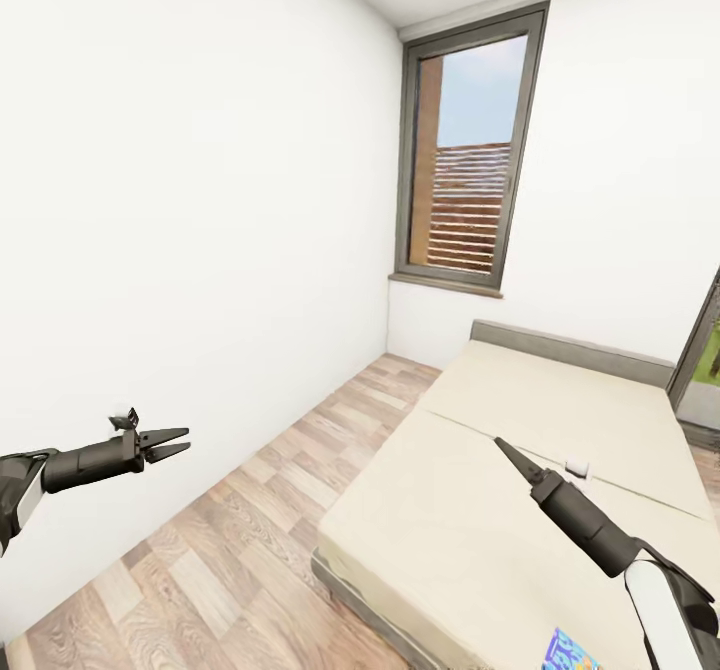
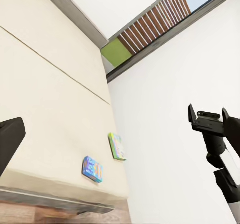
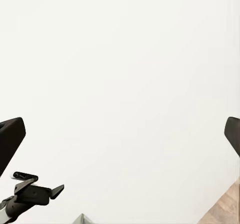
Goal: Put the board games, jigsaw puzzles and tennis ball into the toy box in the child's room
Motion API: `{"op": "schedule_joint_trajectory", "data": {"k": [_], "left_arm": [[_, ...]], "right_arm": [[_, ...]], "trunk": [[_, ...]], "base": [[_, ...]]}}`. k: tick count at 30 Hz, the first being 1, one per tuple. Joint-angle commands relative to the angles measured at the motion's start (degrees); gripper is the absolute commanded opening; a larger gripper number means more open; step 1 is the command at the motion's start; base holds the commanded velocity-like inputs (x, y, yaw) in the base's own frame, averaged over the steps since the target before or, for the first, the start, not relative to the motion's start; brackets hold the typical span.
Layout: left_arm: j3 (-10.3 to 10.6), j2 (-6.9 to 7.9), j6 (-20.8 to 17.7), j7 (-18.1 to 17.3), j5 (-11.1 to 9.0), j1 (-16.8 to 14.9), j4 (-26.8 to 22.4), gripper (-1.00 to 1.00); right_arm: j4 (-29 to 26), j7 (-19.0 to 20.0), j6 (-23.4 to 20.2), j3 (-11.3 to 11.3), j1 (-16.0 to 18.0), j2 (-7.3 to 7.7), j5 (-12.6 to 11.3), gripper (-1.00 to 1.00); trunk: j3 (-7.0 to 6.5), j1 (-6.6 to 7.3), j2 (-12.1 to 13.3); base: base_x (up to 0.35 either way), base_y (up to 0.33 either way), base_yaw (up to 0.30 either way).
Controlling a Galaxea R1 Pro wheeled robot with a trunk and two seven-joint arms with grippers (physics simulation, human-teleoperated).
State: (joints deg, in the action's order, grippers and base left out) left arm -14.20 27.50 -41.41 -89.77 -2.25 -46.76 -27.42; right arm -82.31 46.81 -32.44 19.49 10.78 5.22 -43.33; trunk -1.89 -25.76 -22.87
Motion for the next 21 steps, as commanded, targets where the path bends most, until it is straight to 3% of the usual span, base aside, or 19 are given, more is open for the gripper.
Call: {"op": "schedule_joint_trajectory", "data": {"k": [1, 12, 21], "left_arm": [[-0.04, 0.01, -0.61, -0.23, 0.05, 0.00, 0.00, 1.00], [0.04, 0.01, -0.61, -0.23, 0.06, 0.00, 0.00, 1.00], [0.05, 0.01, -0.61, -0.23, 0.05, 0.00, 0.00, 1.00]], "right_arm": [[0.03, 0.04, -0.42, 0.03, 0.03, 0.01, -0.35, 1.00], [1.34, -0.02, -0.18, 0.11, 0.04, -0.03, -0.30, 1.00], [1.57, -0.04, 0.04, 0.13, 0.03, -0.10, -0.19, 1.00]], "trunk": [[0.09, -0.02, -0.05], [0.78, -0.02, -0.05], [0.94, -0.02, -0.05]], "base": [[0.000, 0.000, -0.175], [0.000, 0.000, -0.167], [0.000, 0.000, -0.040]]}}
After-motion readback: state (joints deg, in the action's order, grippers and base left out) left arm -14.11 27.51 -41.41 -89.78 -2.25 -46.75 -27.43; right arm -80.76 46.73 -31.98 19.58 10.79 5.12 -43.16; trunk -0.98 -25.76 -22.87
